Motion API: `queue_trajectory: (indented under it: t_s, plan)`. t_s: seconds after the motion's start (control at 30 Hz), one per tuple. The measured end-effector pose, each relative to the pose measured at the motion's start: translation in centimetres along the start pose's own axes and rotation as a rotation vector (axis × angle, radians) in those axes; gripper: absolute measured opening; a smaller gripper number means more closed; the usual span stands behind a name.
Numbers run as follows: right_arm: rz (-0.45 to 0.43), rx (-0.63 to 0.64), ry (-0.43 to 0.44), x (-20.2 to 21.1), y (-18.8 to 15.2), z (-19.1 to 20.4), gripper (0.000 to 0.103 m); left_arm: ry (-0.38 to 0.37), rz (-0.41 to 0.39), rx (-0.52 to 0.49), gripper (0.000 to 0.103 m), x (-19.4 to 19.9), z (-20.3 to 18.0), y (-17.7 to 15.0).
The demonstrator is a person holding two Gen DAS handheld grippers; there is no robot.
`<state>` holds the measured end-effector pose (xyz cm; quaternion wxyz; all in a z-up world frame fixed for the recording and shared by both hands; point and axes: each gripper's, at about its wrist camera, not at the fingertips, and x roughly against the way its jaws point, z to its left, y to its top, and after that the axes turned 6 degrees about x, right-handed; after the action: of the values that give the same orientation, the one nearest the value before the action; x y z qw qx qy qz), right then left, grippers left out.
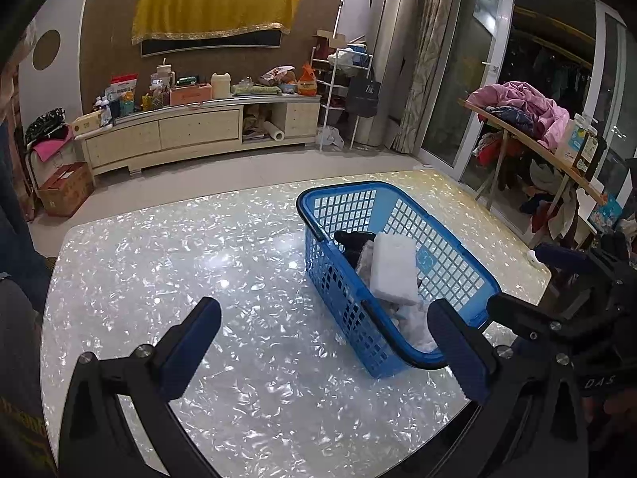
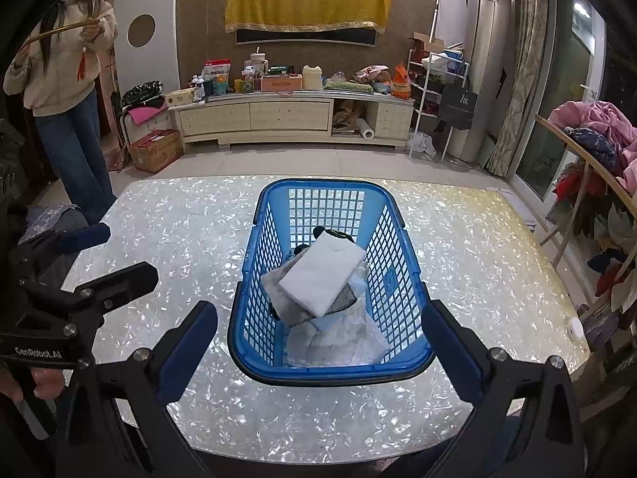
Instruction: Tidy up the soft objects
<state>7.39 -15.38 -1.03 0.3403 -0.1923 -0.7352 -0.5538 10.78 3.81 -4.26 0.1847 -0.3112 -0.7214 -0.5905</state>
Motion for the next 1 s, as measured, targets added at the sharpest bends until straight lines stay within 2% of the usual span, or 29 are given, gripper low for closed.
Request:
queue_trajectory:
  t_s: [1.0]
  plan:
    - [0.008,0.0,-0.024,0.47,-0.03,-0.01,0.103,-0.004,0.009,-0.015,0.103,-0.49,-0.98,-0.09]
